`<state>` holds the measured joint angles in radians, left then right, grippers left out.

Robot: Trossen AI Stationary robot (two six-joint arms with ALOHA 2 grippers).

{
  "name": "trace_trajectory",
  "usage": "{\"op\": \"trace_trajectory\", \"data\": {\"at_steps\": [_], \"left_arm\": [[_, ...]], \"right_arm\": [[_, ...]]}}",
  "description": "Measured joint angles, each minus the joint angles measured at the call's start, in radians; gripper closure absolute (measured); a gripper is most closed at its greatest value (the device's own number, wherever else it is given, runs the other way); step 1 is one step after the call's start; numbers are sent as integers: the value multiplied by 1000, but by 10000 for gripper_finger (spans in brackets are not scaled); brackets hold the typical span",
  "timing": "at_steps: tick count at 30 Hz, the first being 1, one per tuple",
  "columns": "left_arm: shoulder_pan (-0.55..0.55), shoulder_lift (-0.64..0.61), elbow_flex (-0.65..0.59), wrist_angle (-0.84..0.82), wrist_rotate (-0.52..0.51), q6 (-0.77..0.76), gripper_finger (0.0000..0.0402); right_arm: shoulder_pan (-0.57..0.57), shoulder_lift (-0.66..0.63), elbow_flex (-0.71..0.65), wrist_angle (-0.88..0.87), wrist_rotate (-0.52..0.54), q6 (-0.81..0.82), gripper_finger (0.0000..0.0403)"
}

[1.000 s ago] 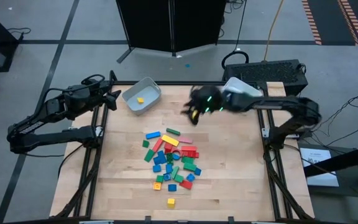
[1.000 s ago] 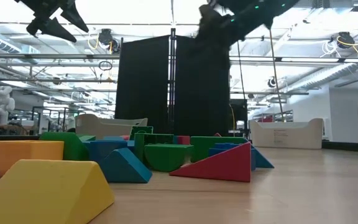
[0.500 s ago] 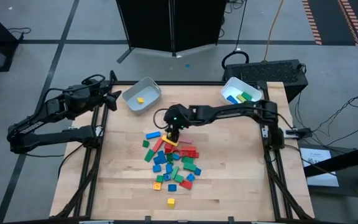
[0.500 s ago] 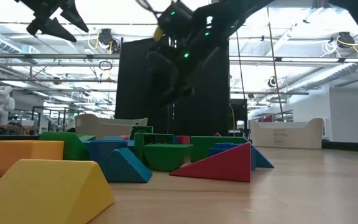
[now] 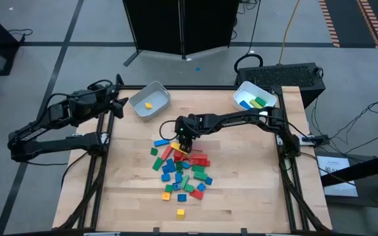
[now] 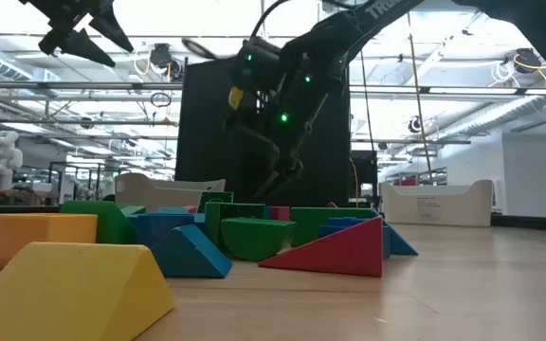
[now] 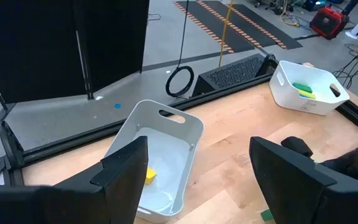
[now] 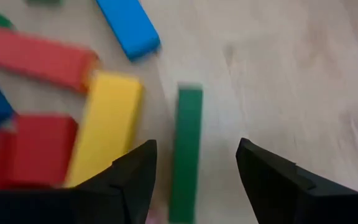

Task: Sort blocks by size
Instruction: Put the rectangular green block into the white bin

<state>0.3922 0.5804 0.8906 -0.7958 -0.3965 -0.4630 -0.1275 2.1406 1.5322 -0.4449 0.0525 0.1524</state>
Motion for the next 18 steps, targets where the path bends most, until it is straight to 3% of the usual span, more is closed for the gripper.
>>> {"op": "trace_trajectory", "data": {"at_steps": [5, 7, 11, 18], "left_arm": [[0, 0, 0, 0, 0, 0, 120], [0, 0, 0, 0, 0, 0, 120], [0, 0, 0, 0, 0, -1, 120], [0, 0, 0, 1, -1, -1, 120]], "right_arm": [[-24, 36, 0, -26, -5, 26, 208], [-26, 37, 1, -44, -4, 37, 245], [-31, 31, 1, -56, -3, 44, 365], [-66, -51, -2, -153, 28, 139, 369]]}}
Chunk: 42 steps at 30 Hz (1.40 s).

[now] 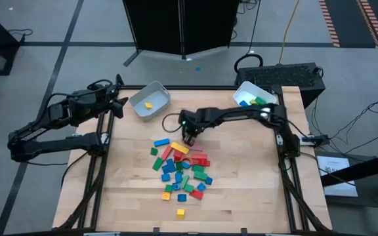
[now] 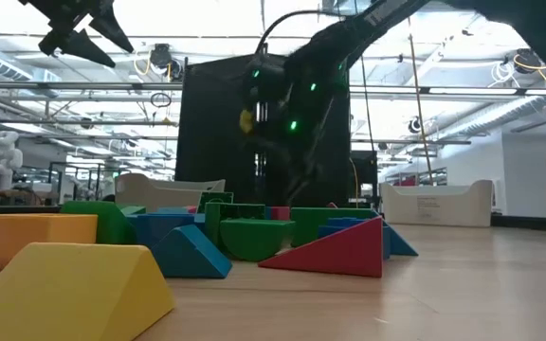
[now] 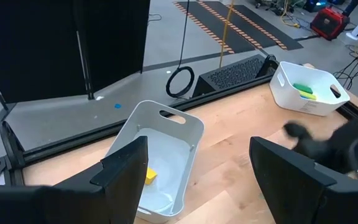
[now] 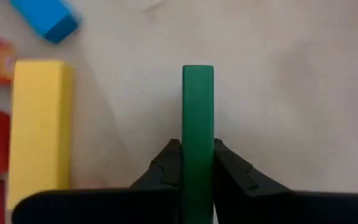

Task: Sort blocks by size
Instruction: Put the rectangular green block into the white bin, then put the rectangular pink block into the white bin

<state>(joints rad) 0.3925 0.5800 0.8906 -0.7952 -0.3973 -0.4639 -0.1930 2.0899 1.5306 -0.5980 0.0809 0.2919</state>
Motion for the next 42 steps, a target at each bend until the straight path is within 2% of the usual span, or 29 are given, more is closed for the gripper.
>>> {"op": "trace_trajectory", "data": {"at_steps": [5, 8, 11, 15, 19, 22, 24, 30, 34, 38, 42], "left_arm": [[0, 0, 0, 0, 0, -1, 120], [0, 0, 0, 0, -1, -1, 120], [0, 0, 0, 0, -1, -2, 120], [0, 0, 0, 0, -3, -2, 120], [0, 0, 0, 1, -38, -2, 120], [0, 0, 0, 4, -52, -2, 120], [0, 0, 0, 5, -53, -2, 120], [0, 0, 0, 11, -53, -2, 120], [0, 0, 0, 11, -52, -2, 120], [0, 0, 0, 9, -51, -2, 120], [0, 0, 0, 9, -49, -2, 120]], "right_arm": [[-78, -159, -3, -319, 214, -12, 369], [-177, -288, -61, -431, 261, -29, 369], [-287, -455, -191, -455, 263, -14, 369], [-425, -678, -410, -397, 258, 22, 369], [-534, -807, -553, -314, 235, 54, 369], [-586, -823, -598, -277, 201, 63, 369], [-611, -810, -605, -264, 193, 62, 354], [-663, -766, -605, -221, 174, 67, 230], [-666, -768, -593, -210, 152, 110, 184], [-613, -789, -521, -113, 8, 104, 185], [-447, -779, -469, 121, -211, 38, 202]]}}
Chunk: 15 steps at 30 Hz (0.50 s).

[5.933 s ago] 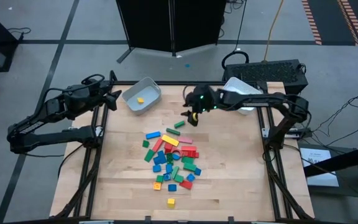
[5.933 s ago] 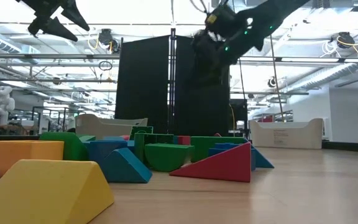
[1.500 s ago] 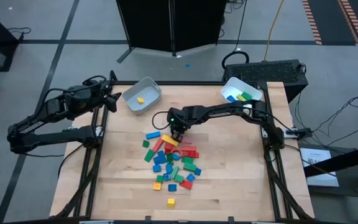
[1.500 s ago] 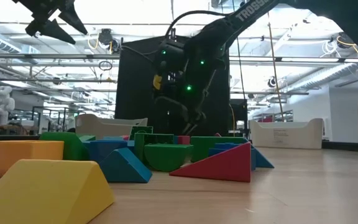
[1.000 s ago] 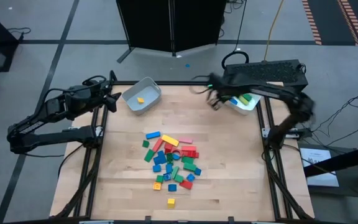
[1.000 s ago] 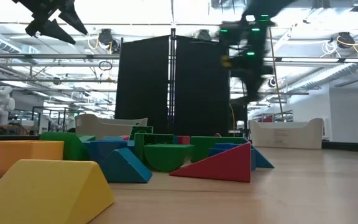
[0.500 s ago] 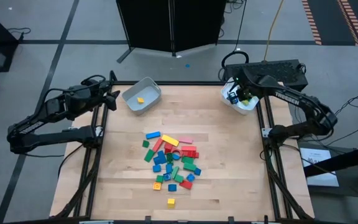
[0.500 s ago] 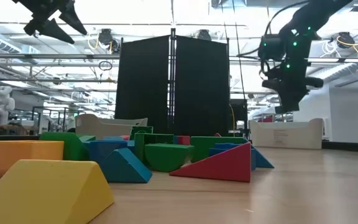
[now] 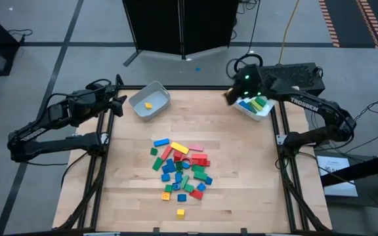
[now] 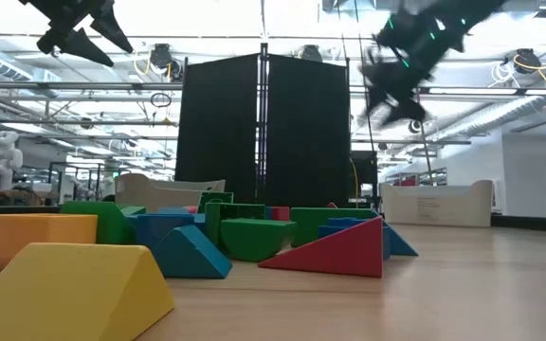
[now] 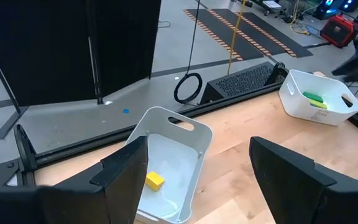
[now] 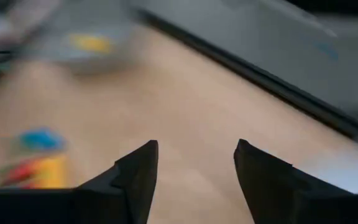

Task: Sort blocks by size
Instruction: Put the rectangular pink block into the white bin

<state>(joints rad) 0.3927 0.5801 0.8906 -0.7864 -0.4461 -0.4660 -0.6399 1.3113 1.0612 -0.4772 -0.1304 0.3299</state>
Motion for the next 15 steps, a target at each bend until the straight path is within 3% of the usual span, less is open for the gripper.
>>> {"op": "trace_trajectory", "data": {"at_steps": [3, 7, 15], "left_arm": [[0, 0, 0, -1, 1, 0, 120], [0, 0, 0, -1, 1, 0, 120], [0, 0, 0, -14, 3, 1, 120]], "right_arm": [[161, 44, 6, 118, -13, -83, 213], [339, 149, 4, 150, 7, -166, 224], [512, 389, 3, 215, 23, -118, 227]]}}
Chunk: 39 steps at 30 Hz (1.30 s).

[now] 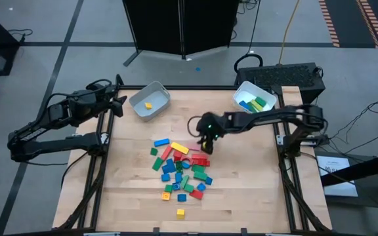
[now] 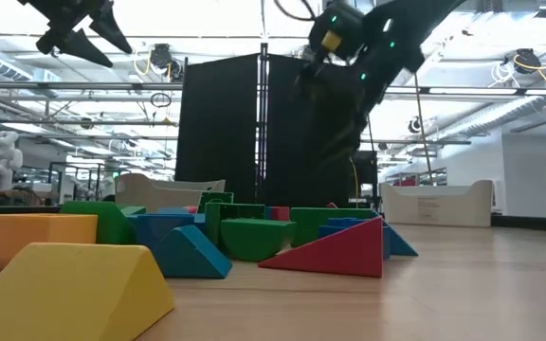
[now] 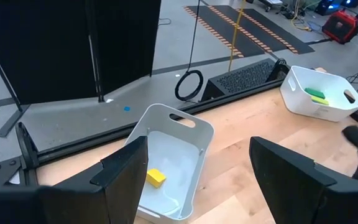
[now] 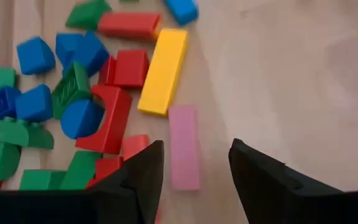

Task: Sort blocks by size
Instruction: Put the rectangular pink block into the white bin

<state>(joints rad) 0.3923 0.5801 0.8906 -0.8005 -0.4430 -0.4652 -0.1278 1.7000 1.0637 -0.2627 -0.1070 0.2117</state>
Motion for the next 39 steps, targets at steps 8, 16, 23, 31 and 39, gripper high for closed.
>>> {"op": "trace_trajectory", "data": {"at_steps": [8, 16, 23, 31, 39], "left_arm": [[0, 0, 0, 0, 1, 0, 120], [0, 0, 0, -5, 1, 1, 120], [0, 0, 0, -5, 1, 2, 120], [0, 0, 0, -5, 8, 1, 120], [0, 0, 0, -5, 17, 1, 120]], "right_arm": [[44, 83, 0, 111, 14, 9, 182], [51, 129, 0, 115, 89, 15, 158], [51, 135, 1, 118, 112, 13, 166], [60, 154, 0, 121, 133, 15, 165], [64, 201, 3, 158, 161, 54, 165]]}}
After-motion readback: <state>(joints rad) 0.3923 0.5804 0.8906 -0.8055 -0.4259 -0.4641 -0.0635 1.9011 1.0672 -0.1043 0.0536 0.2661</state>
